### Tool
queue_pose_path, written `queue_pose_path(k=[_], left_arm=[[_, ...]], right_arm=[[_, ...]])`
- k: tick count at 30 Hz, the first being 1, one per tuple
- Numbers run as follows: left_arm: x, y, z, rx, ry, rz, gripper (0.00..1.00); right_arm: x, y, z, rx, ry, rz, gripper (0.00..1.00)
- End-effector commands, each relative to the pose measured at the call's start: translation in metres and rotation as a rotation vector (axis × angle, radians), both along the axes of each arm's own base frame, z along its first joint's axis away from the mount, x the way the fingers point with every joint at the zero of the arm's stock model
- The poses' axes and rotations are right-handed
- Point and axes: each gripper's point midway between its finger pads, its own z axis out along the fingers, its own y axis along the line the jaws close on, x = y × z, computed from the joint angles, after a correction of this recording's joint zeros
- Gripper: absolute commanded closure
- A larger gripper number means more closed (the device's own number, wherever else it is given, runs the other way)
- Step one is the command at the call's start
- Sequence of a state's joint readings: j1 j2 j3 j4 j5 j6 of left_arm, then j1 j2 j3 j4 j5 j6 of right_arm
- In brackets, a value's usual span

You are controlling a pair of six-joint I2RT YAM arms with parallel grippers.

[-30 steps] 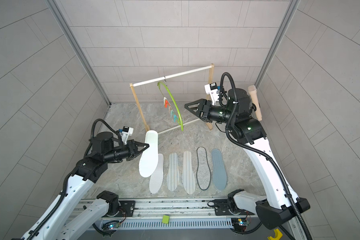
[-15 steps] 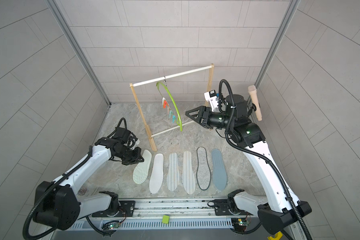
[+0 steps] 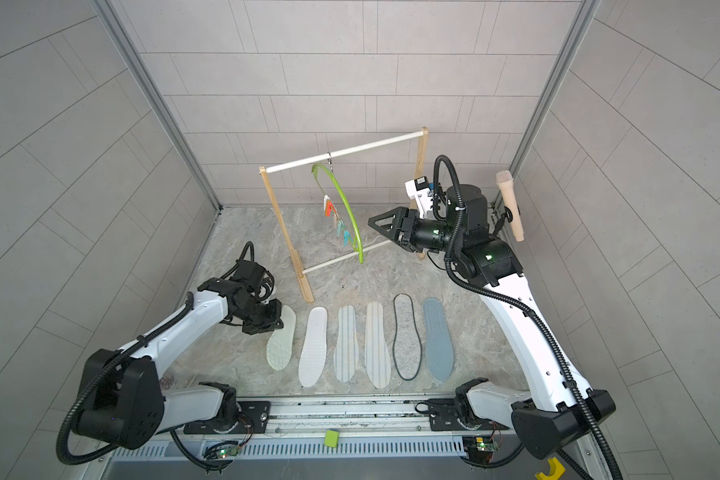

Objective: Take the shoe insoles off the hanger
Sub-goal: Place the insole at the center of the board.

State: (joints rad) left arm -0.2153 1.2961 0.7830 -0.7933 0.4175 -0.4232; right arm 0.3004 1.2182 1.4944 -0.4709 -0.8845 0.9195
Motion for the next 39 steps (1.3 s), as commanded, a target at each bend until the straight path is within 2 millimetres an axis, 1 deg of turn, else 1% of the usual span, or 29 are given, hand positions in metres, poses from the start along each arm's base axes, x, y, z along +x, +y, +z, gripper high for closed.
queue_pose_path(k=[1, 4, 7, 12, 18, 19, 20, 23, 26, 31, 34, 37, 38, 39], left_arm=[[0.008, -0.001, -0.006, -0.008, -0.027, 0.019, 1.0], [0.009, -0.001, -0.012, -0.007, -0.015, 0.001, 1.0], [0.004, -0.001, -0.022, 0.003, 0.038, -0.018, 1.0], [-0.002, 0.011, -0.038, 0.083, 0.112, -0.015, 1.0], [-0.007, 0.018, -0.047, 0.131, 0.175, -0.009, 1.0], [-0.008, 0.019, -0.047, 0.141, 0.183, -0.008, 0.98], [-0.009, 0.021, -0.048, 0.15, 0.191, -0.006, 0.93], [-0.011, 0.023, -0.049, 0.17, 0.216, -0.005, 0.77], [-0.013, 0.026, -0.049, 0.184, 0.243, -0.013, 0.65], [-0.013, 0.026, -0.045, 0.192, 0.254, -0.018, 0.53], [-0.008, 0.029, -0.031, 0.205, 0.222, -0.019, 0.45], [0.001, 0.029, -0.005, 0.207, 0.155, -0.012, 0.33], [0.006, 0.03, 0.007, 0.21, 0.121, -0.007, 0.28], [0.009, 0.031, 0.017, 0.216, 0.093, -0.003, 0.16]], right_arm=[[-0.001, 0.0, 0.014, 0.013, -0.05, 0.011, 0.37], [-0.001, 0.0, 0.012, 0.01, -0.044, 0.013, 0.37], [-0.002, 0.0, 0.01, 0.005, -0.043, 0.013, 0.37], [0.0, -0.007, 0.012, 0.007, -0.044, 0.001, 0.37], [0.001, -0.016, 0.014, 0.011, -0.047, -0.013, 0.37], [0.001, -0.016, 0.013, 0.011, -0.043, -0.014, 0.37], [0.001, -0.017, 0.014, 0.011, -0.047, -0.016, 0.37], [0.001, -0.019, 0.015, 0.012, -0.052, -0.02, 0.37], [0.001, -0.021, 0.014, 0.013, -0.05, -0.028, 0.37], [0.0, -0.024, 0.013, 0.013, -0.05, -0.034, 0.37], [-0.001, -0.027, 0.013, 0.013, -0.051, -0.041, 0.37], [0.0, -0.034, 0.014, 0.013, -0.057, -0.064, 0.37], [-0.001, -0.038, 0.013, 0.008, -0.056, -0.079, 0.37], [-0.001, -0.042, 0.013, -0.001, -0.062, -0.098, 0.37]])
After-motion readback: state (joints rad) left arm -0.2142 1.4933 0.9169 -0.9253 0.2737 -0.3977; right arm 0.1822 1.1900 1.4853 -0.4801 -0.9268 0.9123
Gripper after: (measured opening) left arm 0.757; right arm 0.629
